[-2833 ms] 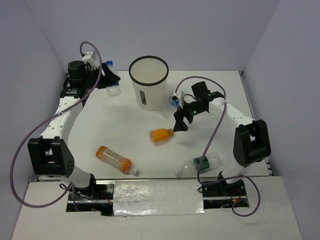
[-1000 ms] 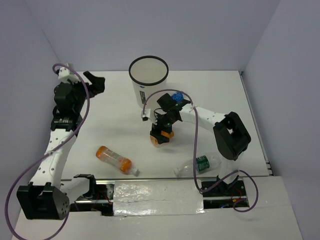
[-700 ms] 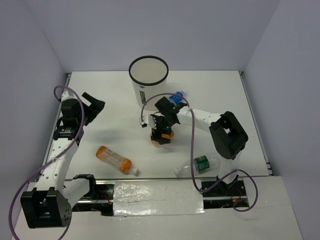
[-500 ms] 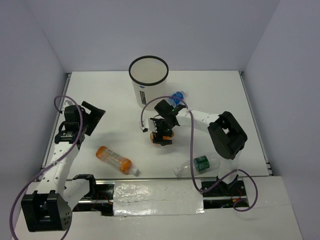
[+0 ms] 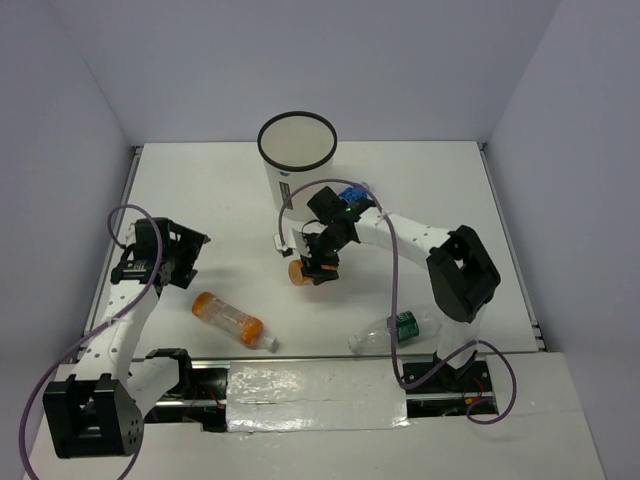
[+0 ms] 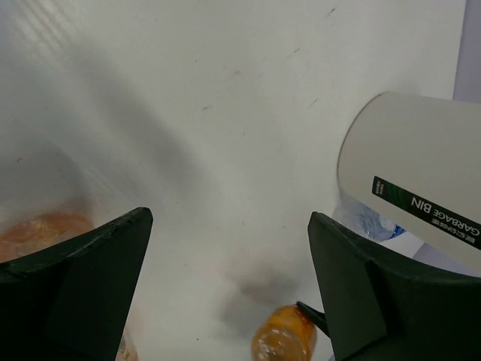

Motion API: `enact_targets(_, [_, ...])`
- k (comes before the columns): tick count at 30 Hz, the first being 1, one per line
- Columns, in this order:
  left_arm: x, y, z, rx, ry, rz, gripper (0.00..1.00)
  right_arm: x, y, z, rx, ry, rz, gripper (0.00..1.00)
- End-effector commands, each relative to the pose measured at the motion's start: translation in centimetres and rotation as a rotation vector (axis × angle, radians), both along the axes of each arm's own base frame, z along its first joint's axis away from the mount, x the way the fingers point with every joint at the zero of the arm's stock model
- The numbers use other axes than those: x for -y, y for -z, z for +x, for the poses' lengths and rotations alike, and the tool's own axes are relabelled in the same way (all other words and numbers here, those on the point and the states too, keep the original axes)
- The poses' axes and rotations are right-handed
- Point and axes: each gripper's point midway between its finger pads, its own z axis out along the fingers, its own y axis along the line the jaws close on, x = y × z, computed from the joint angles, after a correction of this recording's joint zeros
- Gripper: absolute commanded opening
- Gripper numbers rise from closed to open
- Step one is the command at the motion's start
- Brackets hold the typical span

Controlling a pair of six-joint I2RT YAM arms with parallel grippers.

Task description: Put the plastic bottles in the bin

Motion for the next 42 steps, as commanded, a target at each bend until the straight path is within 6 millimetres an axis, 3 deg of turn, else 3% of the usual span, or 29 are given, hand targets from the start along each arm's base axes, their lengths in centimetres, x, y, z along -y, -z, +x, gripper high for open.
enact_targets(1, [-0.5,-0.5,-0.5,-0.023,-0.052,-0.012,0.98,-2.4,-7.8,-0.8,0.032,-0.062,0.194,0.46])
enact_targets(4, [-0.5,-0.5,-0.9,-0.034,-0.056,-0.010,0.98,-3.5,-11.5,0.3,0.083,-0.046,0.264,0.35])
enact_targets(5, [-0.5,-0.4,-1.2,-0.045,-0.055,-0.011,0.98,-4.1,-13.7,1.1,0.111,-0.023,0.303,0.33])
enact_targets(7, [-0.4,-0.3,-1.5,-0.054,-0.055,-0.012,0.98,-4.5,-16.3,2.6,0.147,0.009,0.348,0.33])
enact_targets(8, [-0.3,-0.1,-1.8,-0.066,-0.059,-0.022,0.99,-5.2,-19.2,3.9,0.180,0.039,0.396,0.33])
enact_targets(9, [-0.1,0.1,-2.0,-0.074,-0.054,-0.036,0.98,-5.4,-20.7,4.8,0.199,0.061,0.422,0.33])
enact_targets(10, [0.0,0.3,-2.2,-0.083,-0.055,-0.044,0.98,-5.6,-24.5,6.3,0.239,0.110,0.493,0.32])
enact_targets(11, [0.2,0.7,-2.5,-0.107,-0.061,-0.055,0.98,-6.2,-25.7,7.0,0.243,0.135,0.524,0.33])
enact_targets(12, [0.4,1.0,-2.8,-0.122,-0.058,-0.069,0.98,-5.5,-27.8,9.5,0.287,0.200,0.571,0.33])
enact_targets(13, [0.5,1.2,-3.0,-0.136,-0.063,-0.079,0.98,-5.3,-31.1,10.4,0.295,0.264,0.639,0.33])
enact_targets(15, [0.6,1.8,-3.8,-0.187,-0.068,-0.085,0.99,-5.1,-33.6,13.0,0.327,0.341,0.714,0.34])
enact_targets(16, [0.7,1.9,-4.0,-0.201,-0.066,-0.087,0.99,-4.0,-35.5,14.5,0.330,0.426,0.758,0.35])
enact_targets(18, [0.7,2.2,-4.5,-0.237,-0.066,-0.087,0.99,-3.5,-36.7,16.7,0.361,0.490,0.813,0.36])
enact_targets(19, [0.7,2.3,-4.6,-0.250,-0.063,-0.084,0.99,-2.7,-36.5,18.3,0.369,0.569,0.817,0.37])
enact_targets(22, [0.7,2.2,-5.0,-0.278,-0.057,-0.080,0.99,-2.2,-36.2,20.5,0.383,0.650,0.846,0.45])
enact_targets(25, [0.7,2.1,-5.1,-0.302,-0.048,-0.071,0.99,-2.2,-33.5,23.1,0.351,0.716,0.825,0.52])
enact_targets(28, [0.6,1.9,-5.3,-0.330,-0.034,-0.061,0.99,-2.6,-31.7,24.4,0.310,0.738,0.812,0.63])
enact_targets(31, [0.7,2.2,-5.8,-0.383,-0.015,-0.054,0.99,-3.0,-30.6,25.0,0.283,0.751,0.809,0.94])
enact_targets(32, [0.8,2.3,-6.0,-0.397,-0.007,-0.052,0.99,-3.1,-30.5,25.0,0.276,0.751,0.806,1.00])
enact_targets(38, [1.3,3.0,-8.2,-0.499,0.034,-0.040,0.99,-2.4,-31.8,23.7,0.236,0.714,0.834,1.00])
enact_targets(40, [1.8,3.3,-8.6,-0.511,0.054,-0.048,0.99,-2.2,-32.4,22.1,0.195,0.634,0.841,1.00])
enact_targets(42, [2.2,3.6,-8.9,-0.525,0.072,-0.058,0.99,-2.4,-31.7,19.8,0.106,0.521,0.826,0.99])
